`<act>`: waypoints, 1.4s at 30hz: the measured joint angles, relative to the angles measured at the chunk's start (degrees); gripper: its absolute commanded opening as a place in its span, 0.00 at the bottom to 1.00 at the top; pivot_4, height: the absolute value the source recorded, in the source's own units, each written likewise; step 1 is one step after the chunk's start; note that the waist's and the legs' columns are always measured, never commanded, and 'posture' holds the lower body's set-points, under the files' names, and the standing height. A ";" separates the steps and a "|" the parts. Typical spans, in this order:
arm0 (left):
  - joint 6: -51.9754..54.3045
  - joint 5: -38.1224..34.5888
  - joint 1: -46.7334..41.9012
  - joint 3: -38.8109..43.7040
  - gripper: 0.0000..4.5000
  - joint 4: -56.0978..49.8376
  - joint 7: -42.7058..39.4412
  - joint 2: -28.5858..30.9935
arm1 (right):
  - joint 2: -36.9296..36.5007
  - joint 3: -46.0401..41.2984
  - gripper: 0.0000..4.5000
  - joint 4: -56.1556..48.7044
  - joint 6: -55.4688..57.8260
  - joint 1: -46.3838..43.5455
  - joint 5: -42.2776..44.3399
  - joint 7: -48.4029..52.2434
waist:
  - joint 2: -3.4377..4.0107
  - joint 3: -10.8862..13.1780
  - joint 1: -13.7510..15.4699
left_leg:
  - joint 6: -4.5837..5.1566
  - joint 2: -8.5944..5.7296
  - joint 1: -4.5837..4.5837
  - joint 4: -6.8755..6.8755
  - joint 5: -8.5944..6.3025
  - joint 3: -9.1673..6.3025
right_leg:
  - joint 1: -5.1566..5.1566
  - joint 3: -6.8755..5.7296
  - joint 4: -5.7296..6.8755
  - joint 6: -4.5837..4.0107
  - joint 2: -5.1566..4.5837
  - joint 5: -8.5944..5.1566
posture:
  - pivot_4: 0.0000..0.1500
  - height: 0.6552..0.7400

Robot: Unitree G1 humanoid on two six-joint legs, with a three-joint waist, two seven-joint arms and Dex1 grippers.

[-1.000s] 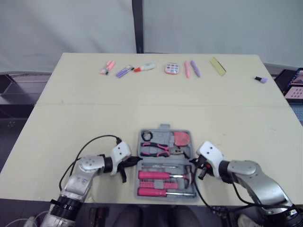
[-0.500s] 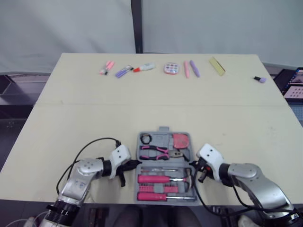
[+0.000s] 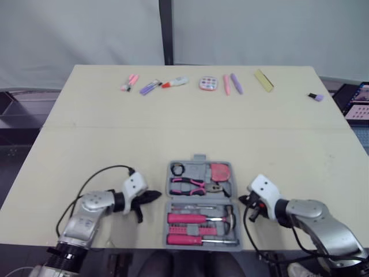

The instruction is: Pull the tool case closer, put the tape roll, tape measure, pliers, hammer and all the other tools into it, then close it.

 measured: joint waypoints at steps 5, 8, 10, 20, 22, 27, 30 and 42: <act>1.54 -8.93 3.19 5.79 0.00 -6.01 -4.71 2.69 | -0.47 -4.93 0.00 0.49 0.01 1.01 2.78 0.51 | 0.00 0.01 0.01 | 0.00 0.00 -0.05 0.00 0.00 -0.01 | 0.01 0.05 -0.05 0.00 -0.04 0.00 | 1.00 0.69; 5.56 -15.99 7.10 6.88 0.00 -16.73 -8.53 5.10 | -0.24 -8.85 0.00 0.70 1.38 -0.51 6.82 1.67 | 0.04 0.03 0.00 | 0.00 0.02 -0.07 -0.02 0.00 0.00 | 0.10 0.12 -0.38 0.00 -0.03 0.00 | 1.00 0.69; 6.41 -17.55 10.26 6.42 0.00 -21.57 -9.34 5.84 | 0.92 -10.45 0.00 1.42 2.96 -2.84 9.87 2.15 | 0.05 0.03 -0.10 | 0.00 0.08 -0.06 -0.05 0.00 0.03 | 0.19 0.12 -0.71 0.00 0.03 0.00 | 1.00 0.69; -6.17 -8.52 18.07 -5.43 0.00 -23.11 -7.44 1.32 | 5.83 -11.14 0.12 10.47 11.76 -13.90 20.10 2.88 | 0.18 0.11 0.21 | 0.01 0.12 -0.07 -0.02 0.00 0.10 | 0.37 0.08 -0.81 -0.01 0.09 0.00 | 1.00 0.69; -9.89 -6.07 17.66 -6.67 0.00 -19.95 -6.15 -0.38 | 6.12 -10.94 0.29 11.74 13.95 -14.93 21.69 2.89 | 0.18 0.11 0.20 | 0.02 0.10 -0.07 -0.02 0.01 0.10 | 0.39 0.07 -0.82 0.00 0.08 0.00 | 1.00 0.69; -13.63 -3.34 15.21 -8.81 0.00 -15.70 -4.64 -1.99 | 8.16 -10.73 0.86 13.59 17.45 -17.44 24.72 2.87 | 0.20 0.12 0.04 | 0.02 0.11 -0.03 -0.02 0.01 0.10 | 0.39 0.04 -0.77 0.00 0.09 0.00 | 1.00 0.69; -14.02 -3.15 14.51 -9.68 0.00 -14.79 -4.50 -2.39 | 8.92 -10.78 0.99 17.44 18.54 -19.35 24.90 2.82 | 0.20 0.12 -0.02 | 0.02 0.12 -0.02 -0.03 0.01 0.10 | 0.38 0.05 -0.75 0.00 0.09 0.00 | 1.00 0.69; -14.07 -2.88 14.53 -11.63 0.00 -12.97 -5.06 -1.57 | 13.35 -10.78 0.99 29.32 18.37 -25.04 24.52 1.37 | 0.23 0.13 -0.14 | 0.02 0.11 -0.04 -0.03 0.01 0.10 | 0.30 0.06 -0.67 -0.01 0.07 0.00 | 1.00 0.69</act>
